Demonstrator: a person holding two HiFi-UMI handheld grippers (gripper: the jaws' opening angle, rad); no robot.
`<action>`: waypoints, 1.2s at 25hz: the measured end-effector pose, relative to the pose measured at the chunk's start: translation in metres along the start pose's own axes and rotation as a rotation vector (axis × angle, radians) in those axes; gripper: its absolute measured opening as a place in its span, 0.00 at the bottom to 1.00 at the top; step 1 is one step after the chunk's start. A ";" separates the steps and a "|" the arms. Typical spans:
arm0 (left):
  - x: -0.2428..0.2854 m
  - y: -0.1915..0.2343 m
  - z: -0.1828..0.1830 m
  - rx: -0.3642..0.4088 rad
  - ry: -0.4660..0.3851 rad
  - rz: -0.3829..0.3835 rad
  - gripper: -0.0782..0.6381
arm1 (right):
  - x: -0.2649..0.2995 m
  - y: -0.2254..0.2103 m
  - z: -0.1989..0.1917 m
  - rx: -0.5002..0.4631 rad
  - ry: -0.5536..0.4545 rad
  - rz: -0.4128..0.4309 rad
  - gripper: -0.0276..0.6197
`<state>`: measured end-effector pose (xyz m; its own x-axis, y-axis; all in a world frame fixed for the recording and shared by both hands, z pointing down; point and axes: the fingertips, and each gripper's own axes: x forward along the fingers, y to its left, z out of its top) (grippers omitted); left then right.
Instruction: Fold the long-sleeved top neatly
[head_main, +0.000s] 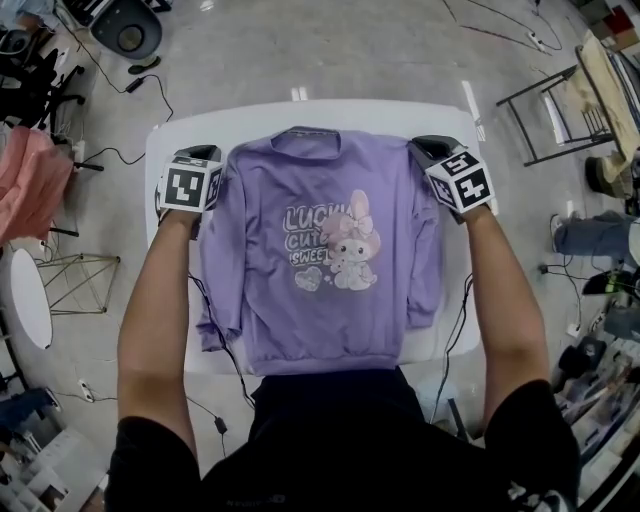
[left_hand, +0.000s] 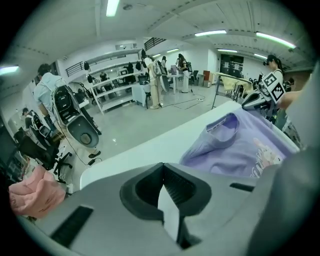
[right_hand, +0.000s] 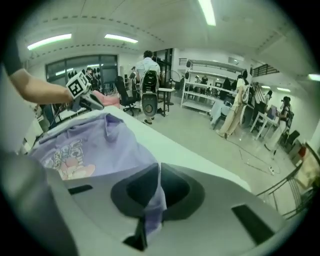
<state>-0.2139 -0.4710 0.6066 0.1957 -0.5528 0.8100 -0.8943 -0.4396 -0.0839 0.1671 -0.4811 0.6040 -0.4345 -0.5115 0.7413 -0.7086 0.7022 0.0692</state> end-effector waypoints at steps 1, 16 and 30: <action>-0.002 0.000 0.005 -0.009 -0.010 -0.014 0.12 | 0.001 -0.002 0.002 0.036 -0.006 0.011 0.08; 0.013 -0.041 -0.025 0.104 0.144 -0.042 0.30 | 0.002 -0.005 0.002 0.035 0.019 -0.042 0.07; 0.021 -0.001 -0.012 -0.053 0.110 -0.079 0.15 | 0.022 -0.019 -0.024 0.079 0.082 -0.106 0.07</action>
<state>-0.2139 -0.4734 0.6307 0.2239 -0.4354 0.8720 -0.8982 -0.4394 0.0112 0.1844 -0.4942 0.6349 -0.3098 -0.5363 0.7851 -0.7910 0.6036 0.1002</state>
